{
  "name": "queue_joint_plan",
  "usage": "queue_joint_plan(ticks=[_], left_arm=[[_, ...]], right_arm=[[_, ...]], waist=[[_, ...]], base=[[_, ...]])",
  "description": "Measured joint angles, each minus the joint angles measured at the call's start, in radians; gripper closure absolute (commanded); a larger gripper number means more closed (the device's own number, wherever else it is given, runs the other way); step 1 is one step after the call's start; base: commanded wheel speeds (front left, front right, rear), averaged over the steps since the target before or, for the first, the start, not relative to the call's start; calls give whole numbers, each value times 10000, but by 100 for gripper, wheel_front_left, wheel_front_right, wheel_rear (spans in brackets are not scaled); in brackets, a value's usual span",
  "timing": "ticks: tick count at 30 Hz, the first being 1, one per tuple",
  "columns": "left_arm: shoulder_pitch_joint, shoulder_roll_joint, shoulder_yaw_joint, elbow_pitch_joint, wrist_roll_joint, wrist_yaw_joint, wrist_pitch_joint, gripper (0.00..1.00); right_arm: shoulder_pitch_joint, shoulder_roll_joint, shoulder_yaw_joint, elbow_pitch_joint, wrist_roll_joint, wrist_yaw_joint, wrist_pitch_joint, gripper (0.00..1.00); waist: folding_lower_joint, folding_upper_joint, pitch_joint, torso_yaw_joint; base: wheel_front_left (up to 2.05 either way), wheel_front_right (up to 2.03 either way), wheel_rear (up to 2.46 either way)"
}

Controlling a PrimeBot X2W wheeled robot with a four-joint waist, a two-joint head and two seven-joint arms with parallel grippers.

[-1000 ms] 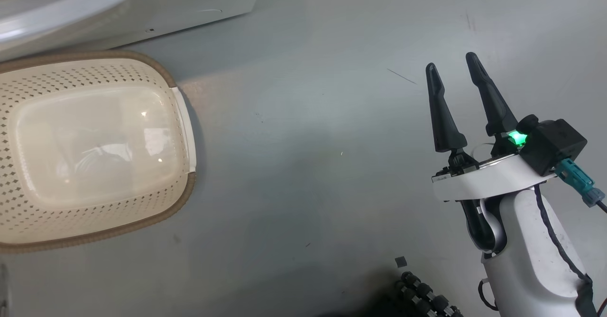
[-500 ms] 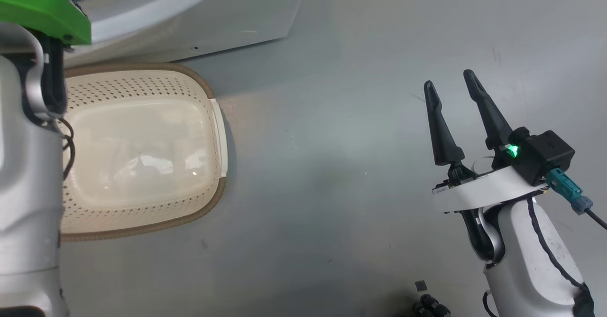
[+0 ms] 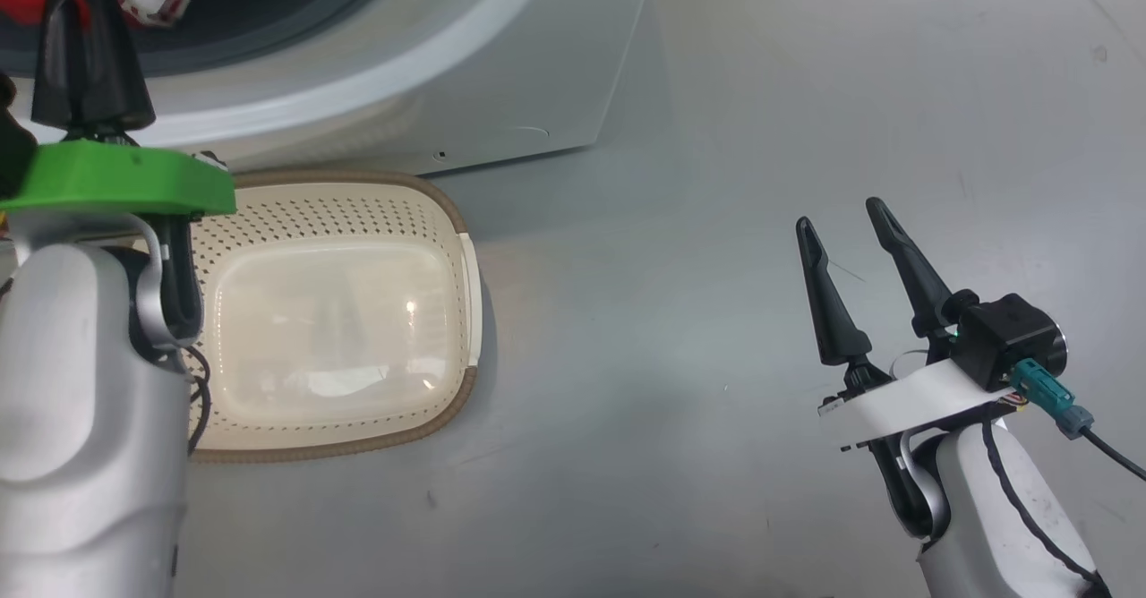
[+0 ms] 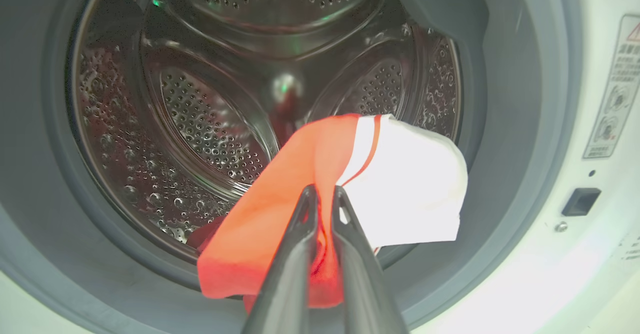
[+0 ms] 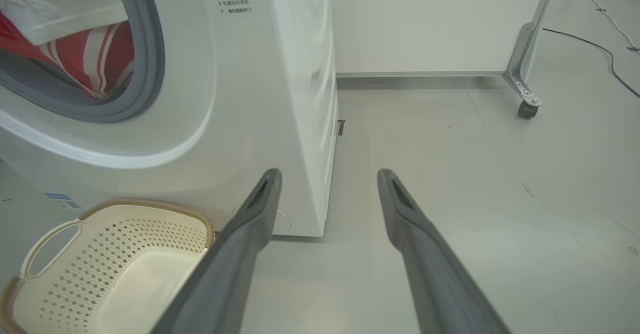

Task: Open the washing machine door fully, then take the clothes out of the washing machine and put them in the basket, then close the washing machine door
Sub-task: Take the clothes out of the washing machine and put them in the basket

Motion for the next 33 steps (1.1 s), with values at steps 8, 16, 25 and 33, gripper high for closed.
queue_joint_plan(ticks=[8, 16, 25, 33], left_arm=[[1087, -337, 23, -907, 15, 217, -326, 100], [2130, -497, 192, -1818, 134, 383, -337, 100], [3581, -569, 219, -2683, 159, 514, -353, 100], [4913, -640, 84, -3009, 151, 606, -366, 100]], right_arm=[[501, 0, 0, 226, -58, 2, 0, 0], [1033, 4, 35, 464, -75, 2, 2, 0], [1616, 10, 153, 671, -92, 2, 2, 0], [2010, 12, 176, 639, -163, 2, 2, 0]], waist=[[0, 0, -901, 233], [0, 0, -1860, 394], [-1, 0, -2896, 518], [-1, 0, -3513, 589]], base=[[0, 0, 0], [0, 0, 0], [0, 0, 0], [0, 0, 0]])
